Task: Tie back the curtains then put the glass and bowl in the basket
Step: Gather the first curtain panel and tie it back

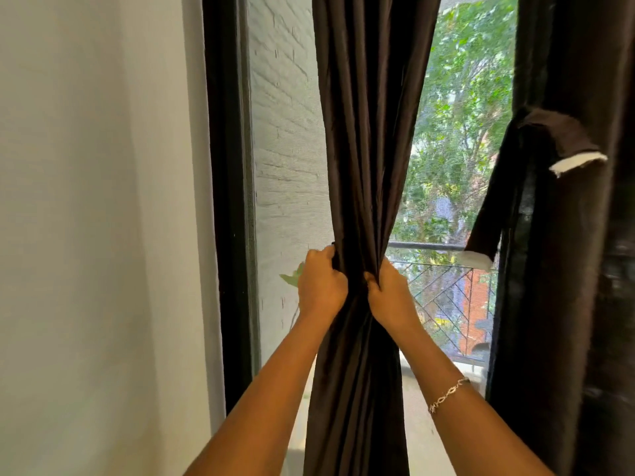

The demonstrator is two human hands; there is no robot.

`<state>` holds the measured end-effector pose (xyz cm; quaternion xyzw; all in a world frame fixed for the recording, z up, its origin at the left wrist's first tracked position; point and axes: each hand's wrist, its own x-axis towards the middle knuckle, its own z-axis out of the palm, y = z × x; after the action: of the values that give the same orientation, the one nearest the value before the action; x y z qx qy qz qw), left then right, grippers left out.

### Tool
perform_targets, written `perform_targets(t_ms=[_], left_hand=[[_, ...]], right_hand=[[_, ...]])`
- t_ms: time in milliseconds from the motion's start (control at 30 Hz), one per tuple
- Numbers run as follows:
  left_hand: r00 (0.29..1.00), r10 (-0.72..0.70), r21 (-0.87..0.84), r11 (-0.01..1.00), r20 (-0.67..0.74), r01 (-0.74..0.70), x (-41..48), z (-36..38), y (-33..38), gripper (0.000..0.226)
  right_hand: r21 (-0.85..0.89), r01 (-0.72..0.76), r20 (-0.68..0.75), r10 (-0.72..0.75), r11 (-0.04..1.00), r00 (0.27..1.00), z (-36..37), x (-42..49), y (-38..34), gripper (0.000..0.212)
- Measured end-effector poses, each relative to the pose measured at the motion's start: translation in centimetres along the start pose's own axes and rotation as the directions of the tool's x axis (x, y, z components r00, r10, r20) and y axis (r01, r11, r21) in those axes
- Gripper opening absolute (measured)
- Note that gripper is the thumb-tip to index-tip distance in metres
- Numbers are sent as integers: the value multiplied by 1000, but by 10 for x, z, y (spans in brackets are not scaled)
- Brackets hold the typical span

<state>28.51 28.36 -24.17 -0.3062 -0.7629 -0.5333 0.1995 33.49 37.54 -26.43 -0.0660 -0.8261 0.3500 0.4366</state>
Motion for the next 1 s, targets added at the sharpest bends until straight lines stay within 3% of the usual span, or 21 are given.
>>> perform_targets(t_ms=[167,233,267,300,367,467,500,567,633,700,767,833,933,1000], left_hand=[[989,18,-108,994,148,-2,-5,0,10,27],[976,-24,-233,970,215,75,-8,0,14,25],[970,-15,-257,963,243,79,-9,1,15,34],[966,9,-248,967,259,57,-9,1,16,45],[975,42,-158,987,218,-7,-11,3,18,44],[996,30,-97,995,86,-22,-8,3,16,35],[998,19,-103,995,60,-13,-6,2,14,33],[999,-12,-90,996,49,16,-2,-3,13,31],[992,-61,-103,992,109,72,2,-10,12,34],[972,-82,-202,971,218,127,2,-17,16,36],[941,-94,-275,943,326,189,2,-23,21,38],[912,-109,-299,923,396,241,4,-28,22,41],[888,-132,-312,905,440,289,5,-34,19,43],[876,-134,-311,901,464,302,8,-38,16,43]], right_hand=[[-58,30,-27,-31,998,999,11,-5,-7,30],[18,-11,-47,12,1000,999,16,-7,-9,22],[49,-11,-57,14,999,998,21,-8,-8,22],[85,-21,-64,27,996,998,25,-9,-8,23],[91,7,-63,-2,996,998,29,-16,-8,24],[20,146,46,-147,989,988,26,-24,-2,62],[54,194,97,-198,980,975,22,-24,4,71],[227,168,129,-200,959,971,9,-22,10,60],[444,78,9,-92,893,996,-3,-10,18,38],[490,23,-58,6,871,998,-15,6,25,49],[516,-71,71,41,854,997,-24,22,25,69],[531,-151,240,23,834,970,-30,35,25,74],[417,-214,450,4,884,893,-39,43,23,52],[306,-183,451,27,934,892,-45,43,23,24]])
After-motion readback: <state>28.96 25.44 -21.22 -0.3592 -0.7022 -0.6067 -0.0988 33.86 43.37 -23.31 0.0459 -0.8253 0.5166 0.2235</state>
